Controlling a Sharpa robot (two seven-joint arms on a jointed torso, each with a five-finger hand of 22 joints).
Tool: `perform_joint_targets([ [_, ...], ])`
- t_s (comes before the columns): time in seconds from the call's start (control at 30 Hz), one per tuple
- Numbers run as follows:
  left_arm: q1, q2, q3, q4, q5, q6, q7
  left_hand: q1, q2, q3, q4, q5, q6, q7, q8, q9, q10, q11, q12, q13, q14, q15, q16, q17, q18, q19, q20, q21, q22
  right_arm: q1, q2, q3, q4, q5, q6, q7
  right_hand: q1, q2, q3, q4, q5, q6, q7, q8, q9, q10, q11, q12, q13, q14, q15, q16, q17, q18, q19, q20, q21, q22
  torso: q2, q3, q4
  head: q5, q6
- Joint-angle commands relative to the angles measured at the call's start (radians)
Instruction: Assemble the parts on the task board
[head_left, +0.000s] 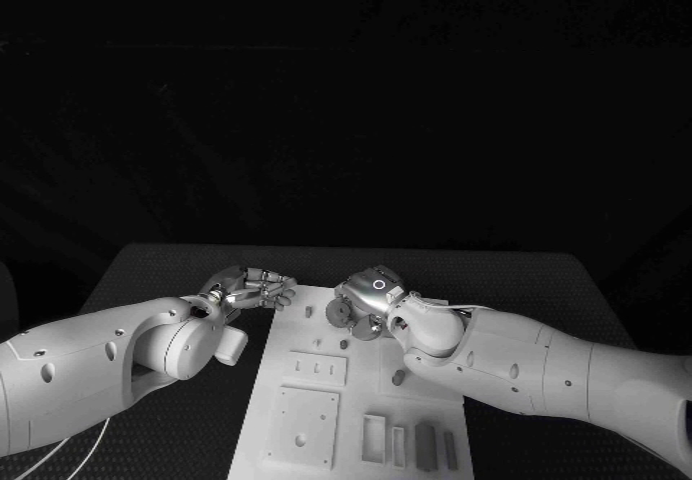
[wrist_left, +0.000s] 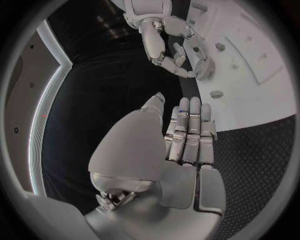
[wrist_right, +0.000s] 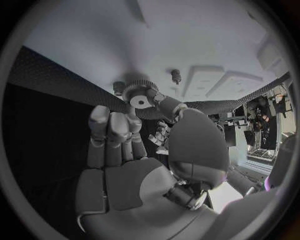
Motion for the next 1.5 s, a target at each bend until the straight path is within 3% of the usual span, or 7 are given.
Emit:
perform_joint_targets([
  [0.03, 0.001, 0.001, 0.001, 0.002, 0.0, 0.006, 0.006, 0.003, -0.003, -0.001, 0.002, -0.004, 0.002, 0.006, -0.004, 0.0, 0.006, 0.002, -0.007, 0.001, -0.001, 0.005, -0.007, 0.001, 0.019, -0.003, 0.007, 0.007, -0.001, -0.01, -0.004, -0.007, 0.001, 0.001, 0.058, -0.003, 0.005, 0.007, 0.004, -0.001, 0.0, 0.039, 0.032, 0.007, 0.002, 0.003, 0.0, -0.005, -0.002, 0.003, 0.001, -0.005, -0.002, 0.048, 0.001, -0.003, -0.002, 0.005, 0.0, -0.0005, 0.0009, 0.0, -0.001],
  [0.63, 0.001, 0.0, 0.001, 0.002, 0.0, 0.005, 0.006, 0.003, -0.004, -0.001, 0.002, -0.004, 0.002, 0.006, -0.004, 0.0, 0.006, 0.002, -0.008, 0.001, -0.001, 0.005, -0.008, 0.002, 0.019, -0.003, 0.007, 0.007, -0.001, -0.011, 0.0, -0.007, 0.005, -0.001, 0.062, -0.014, -0.002, 0.006, -0.008, -0.005, 0.0, 0.043, 0.029, 0.009, 0.003, 0.003, -0.002, -0.004, -0.001, 0.003, -0.001, -0.004, -0.002, 0.048, 0.002, -0.002, 0.0, 0.006, 0.0, -0.001, 0.0002, -0.001, -0.002],
  [0.8, 0.001, 0.0, 0.001, 0.002, 0.0, 0.005, 0.006, 0.003, -0.004, -0.001, 0.002, -0.004, 0.002, 0.006, -0.004, 0.0, 0.006, 0.002, -0.008, 0.001, -0.001, 0.005, -0.008, 0.002, 0.019, -0.003, 0.007, 0.007, -0.001, -0.011, 0.004, -0.007, 0.001, 0.006, 0.061, -0.013, -0.009, 0.006, -0.018, -0.015, -0.001, -0.009, 0.041, -0.021, -0.01, 0.001, 0.008, -0.006, -0.002, 0.001, 0.007, -0.006, -0.004, 0.048, -0.001, -0.002, -0.003, 0.005, 0.0, -0.0012, 0.0004, -0.002, -0.002],
  [0.97, 0.001, 0.001, 0.001, 0.0, 0.0, 0.006, 0.006, 0.003, -0.004, -0.001, 0.002, -0.004, 0.002, 0.006, -0.004, 0.0, 0.006, 0.002, -0.008, 0.001, -0.001, 0.005, -0.009, 0.002, 0.019, -0.003, 0.007, 0.007, -0.002, -0.011, 0.006, -0.007, 0.002, 0.015, 0.059, -0.013, -0.012, 0.006, -0.027, -0.025, -0.001, -0.064, 0.033, -0.046, -0.02, -0.001, 0.001, -0.007, -0.003, 0.0, 0.002, -0.006, -0.004, 0.048, -0.002, -0.002, -0.004, 0.004, -0.001, -0.0012, 0.001, -0.002, -0.003],
  [1.5, 0.001, 0.005, 0.001, -0.005, 0.0, 0.008, 0.005, 0.003, -0.004, -0.001, 0.002, -0.004, 0.001, 0.007, -0.005, 0.0, 0.006, 0.002, -0.009, 0.001, -0.001, 0.005, -0.009, 0.003, 0.019, -0.004, 0.007, 0.007, -0.002, -0.011, 0.002, -0.007, 0.013, 0.022, 0.027, -0.013, -0.019, 0.006, -0.039, -0.031, 0.0, -0.08, 0.032, -0.05, -0.02, -0.001, -0.001, -0.007, -0.004, -0.001, 0.0, -0.006, -0.005, 0.048, -0.002, -0.003, -0.005, 0.004, 0.0, -0.0015, 0.0007, -0.002, -0.007],
])
